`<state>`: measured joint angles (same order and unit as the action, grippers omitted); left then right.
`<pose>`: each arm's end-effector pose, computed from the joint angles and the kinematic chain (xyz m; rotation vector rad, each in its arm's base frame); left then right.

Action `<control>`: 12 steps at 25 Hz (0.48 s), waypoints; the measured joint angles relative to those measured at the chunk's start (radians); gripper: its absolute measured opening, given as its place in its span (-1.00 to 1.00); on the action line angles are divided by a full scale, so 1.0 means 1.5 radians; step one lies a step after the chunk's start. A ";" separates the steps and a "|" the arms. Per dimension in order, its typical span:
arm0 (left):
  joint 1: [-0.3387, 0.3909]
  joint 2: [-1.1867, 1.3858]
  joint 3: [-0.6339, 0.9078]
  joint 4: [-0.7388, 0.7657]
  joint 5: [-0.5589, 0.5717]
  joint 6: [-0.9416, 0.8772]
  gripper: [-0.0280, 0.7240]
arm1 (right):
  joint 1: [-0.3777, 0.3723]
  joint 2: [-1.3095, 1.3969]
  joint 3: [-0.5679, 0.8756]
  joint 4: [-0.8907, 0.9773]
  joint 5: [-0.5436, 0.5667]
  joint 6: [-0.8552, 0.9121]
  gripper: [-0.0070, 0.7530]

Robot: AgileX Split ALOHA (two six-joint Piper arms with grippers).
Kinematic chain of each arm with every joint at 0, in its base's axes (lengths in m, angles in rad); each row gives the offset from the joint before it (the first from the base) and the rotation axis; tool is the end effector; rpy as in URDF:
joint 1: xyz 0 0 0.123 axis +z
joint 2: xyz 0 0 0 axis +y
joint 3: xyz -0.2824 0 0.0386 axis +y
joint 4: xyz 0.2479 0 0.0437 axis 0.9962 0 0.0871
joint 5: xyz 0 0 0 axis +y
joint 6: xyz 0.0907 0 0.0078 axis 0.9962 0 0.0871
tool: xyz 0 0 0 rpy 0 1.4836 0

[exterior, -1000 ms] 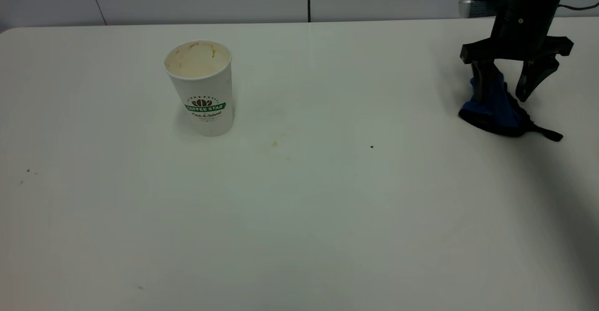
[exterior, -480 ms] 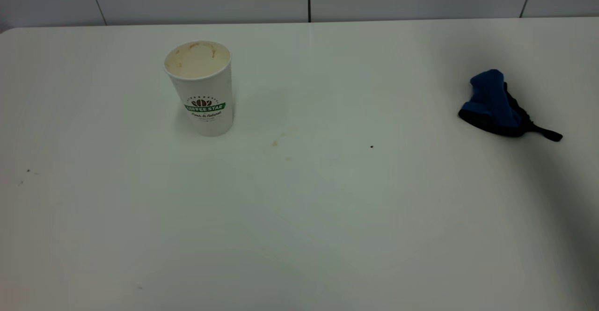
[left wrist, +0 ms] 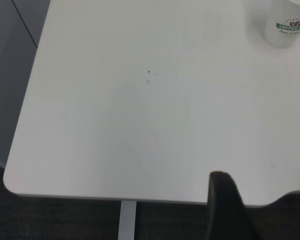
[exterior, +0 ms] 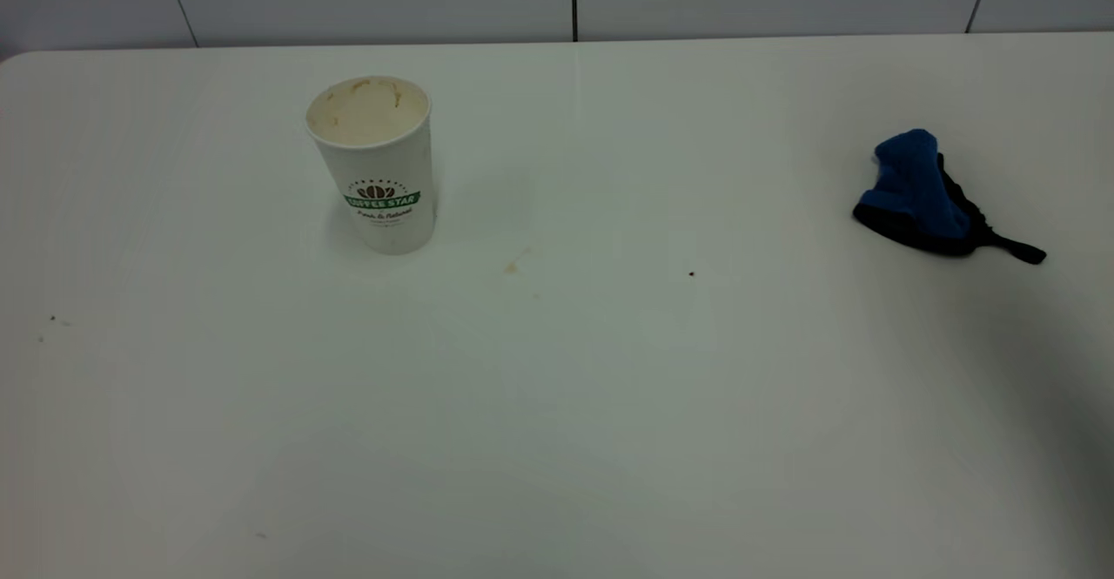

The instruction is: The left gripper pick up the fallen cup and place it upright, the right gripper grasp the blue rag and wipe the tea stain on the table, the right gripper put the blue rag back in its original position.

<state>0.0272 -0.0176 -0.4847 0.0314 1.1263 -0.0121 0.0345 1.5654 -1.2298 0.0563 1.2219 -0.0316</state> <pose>-0.0087 0.0023 0.2676 -0.0442 2.1071 0.0470 0.2942 0.0150 0.2748 -0.0753 3.0392 0.0821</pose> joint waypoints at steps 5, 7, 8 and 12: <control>0.000 0.000 0.000 0.000 0.000 0.000 0.18 | 0.000 -0.066 0.123 -0.005 -0.002 -0.014 0.86; 0.000 0.000 0.000 0.000 0.000 0.000 0.18 | 0.000 -0.097 0.172 -0.005 -0.006 -0.020 0.86; 0.000 0.000 0.000 0.000 0.000 0.000 0.18 | 0.000 -0.125 0.200 -0.005 -0.007 -0.020 0.86; 0.000 0.000 0.000 0.000 0.000 0.000 0.18 | 0.000 -0.317 0.297 -0.005 -0.007 -0.021 0.85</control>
<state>0.0272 -0.0176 -0.4847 0.0314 1.1263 -0.0121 0.0345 1.0892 -0.7849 0.0492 1.2113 -0.0633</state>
